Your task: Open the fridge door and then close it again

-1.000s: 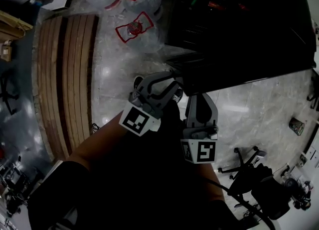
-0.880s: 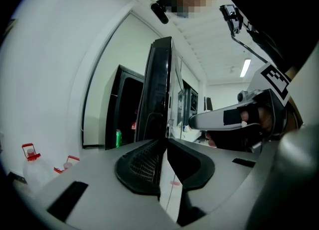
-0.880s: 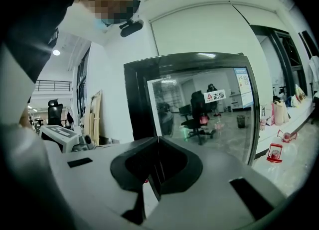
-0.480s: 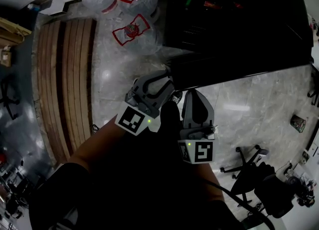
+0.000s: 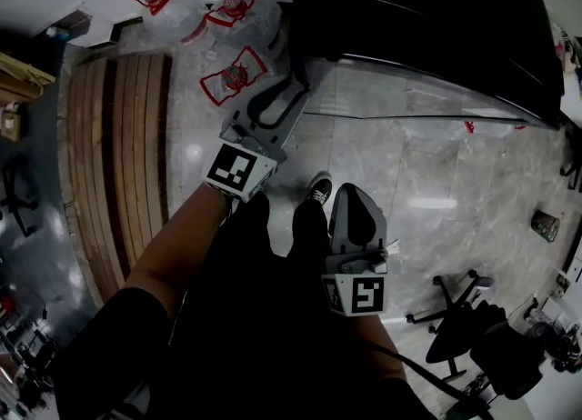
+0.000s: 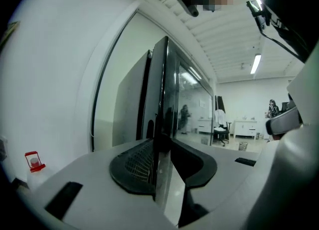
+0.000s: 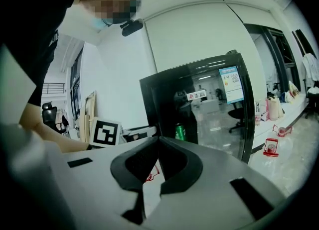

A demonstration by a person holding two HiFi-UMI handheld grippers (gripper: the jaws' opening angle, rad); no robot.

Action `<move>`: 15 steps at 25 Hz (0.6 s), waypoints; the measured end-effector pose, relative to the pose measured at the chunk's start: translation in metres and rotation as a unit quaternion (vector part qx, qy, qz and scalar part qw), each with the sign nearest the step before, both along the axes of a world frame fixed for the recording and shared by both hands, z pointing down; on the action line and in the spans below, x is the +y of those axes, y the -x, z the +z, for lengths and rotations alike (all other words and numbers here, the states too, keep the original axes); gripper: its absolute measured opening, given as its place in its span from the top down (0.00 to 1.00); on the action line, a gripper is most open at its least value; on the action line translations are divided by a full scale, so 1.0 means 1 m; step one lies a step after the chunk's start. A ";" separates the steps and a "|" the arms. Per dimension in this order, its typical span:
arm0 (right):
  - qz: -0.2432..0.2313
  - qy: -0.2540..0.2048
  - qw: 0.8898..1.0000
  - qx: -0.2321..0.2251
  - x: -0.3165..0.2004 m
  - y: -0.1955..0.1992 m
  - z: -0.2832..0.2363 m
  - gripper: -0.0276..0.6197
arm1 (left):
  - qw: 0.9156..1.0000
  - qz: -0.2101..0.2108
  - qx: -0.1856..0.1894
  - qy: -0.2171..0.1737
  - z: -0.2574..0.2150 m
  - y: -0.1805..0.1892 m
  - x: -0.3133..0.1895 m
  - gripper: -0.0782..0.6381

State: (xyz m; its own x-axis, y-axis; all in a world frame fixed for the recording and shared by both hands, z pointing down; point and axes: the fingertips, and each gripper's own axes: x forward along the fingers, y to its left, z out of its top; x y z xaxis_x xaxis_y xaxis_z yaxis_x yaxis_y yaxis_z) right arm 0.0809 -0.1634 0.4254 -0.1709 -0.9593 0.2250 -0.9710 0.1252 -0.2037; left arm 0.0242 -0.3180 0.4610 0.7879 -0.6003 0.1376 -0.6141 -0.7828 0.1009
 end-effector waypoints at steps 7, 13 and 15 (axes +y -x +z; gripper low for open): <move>0.002 -0.013 1.000 0.010 -0.019 -0.006 -0.003 0.93 | 0.999 -0.003 0.003 -0.033 -0.001 -0.004 -0.017 0.74; -0.010 -0.027 1.000 0.012 -0.018 0.004 -0.033 0.93 | 0.998 -0.058 0.008 -0.031 -0.013 0.019 -0.005 0.79; -0.019 -0.032 0.999 0.013 -0.015 0.006 -0.047 0.93 | 0.996 -0.076 0.020 -0.030 -0.032 0.032 0.011 0.83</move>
State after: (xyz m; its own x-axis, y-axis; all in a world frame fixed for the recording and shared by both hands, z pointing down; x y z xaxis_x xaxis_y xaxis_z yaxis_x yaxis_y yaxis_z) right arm 0.0745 -0.1787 0.3780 -0.2027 -0.9645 0.1692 -0.9701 0.1742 -0.1689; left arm -0.0073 -0.3069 0.4291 0.6910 -0.7196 0.0683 -0.7227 -0.6860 0.0837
